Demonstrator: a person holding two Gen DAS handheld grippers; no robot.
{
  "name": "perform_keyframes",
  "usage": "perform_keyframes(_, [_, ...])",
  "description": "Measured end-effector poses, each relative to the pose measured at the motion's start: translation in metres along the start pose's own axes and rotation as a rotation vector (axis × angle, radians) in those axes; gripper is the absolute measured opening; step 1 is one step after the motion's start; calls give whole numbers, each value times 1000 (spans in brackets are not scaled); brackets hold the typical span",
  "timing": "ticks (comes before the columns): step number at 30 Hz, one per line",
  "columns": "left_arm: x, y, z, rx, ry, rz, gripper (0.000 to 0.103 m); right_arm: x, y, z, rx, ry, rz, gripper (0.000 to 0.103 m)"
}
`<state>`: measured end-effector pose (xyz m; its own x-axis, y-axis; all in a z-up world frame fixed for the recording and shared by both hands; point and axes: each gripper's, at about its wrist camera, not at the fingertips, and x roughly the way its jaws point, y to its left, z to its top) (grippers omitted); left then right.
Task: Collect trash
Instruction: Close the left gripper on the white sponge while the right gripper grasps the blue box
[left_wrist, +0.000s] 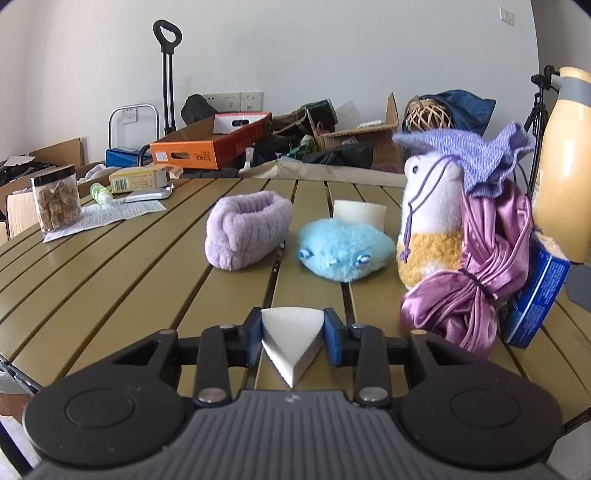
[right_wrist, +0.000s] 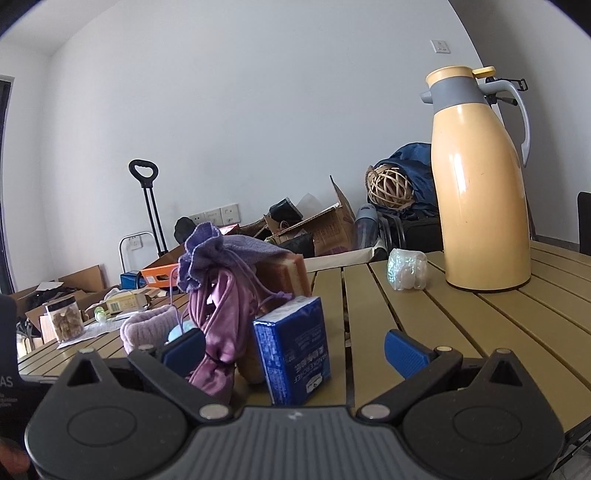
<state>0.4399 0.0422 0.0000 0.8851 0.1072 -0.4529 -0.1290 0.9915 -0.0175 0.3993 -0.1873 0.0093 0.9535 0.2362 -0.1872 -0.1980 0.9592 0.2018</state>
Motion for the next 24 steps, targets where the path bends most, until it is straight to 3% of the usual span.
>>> perform_keyframes(7, [-14, 3, 7, -20, -36, -15, 34, 9, 5, 1, -4, -4, -40, 103])
perform_keyframes(15, [-20, -1, 15, -50, -55, -29, 35, 32, 10, 1, 5, 29, -199, 103])
perform_keyframes(24, [-20, -7, 17, -60, -53, -46, 35, 47, 21, 2, -5, 72, -314, 103])
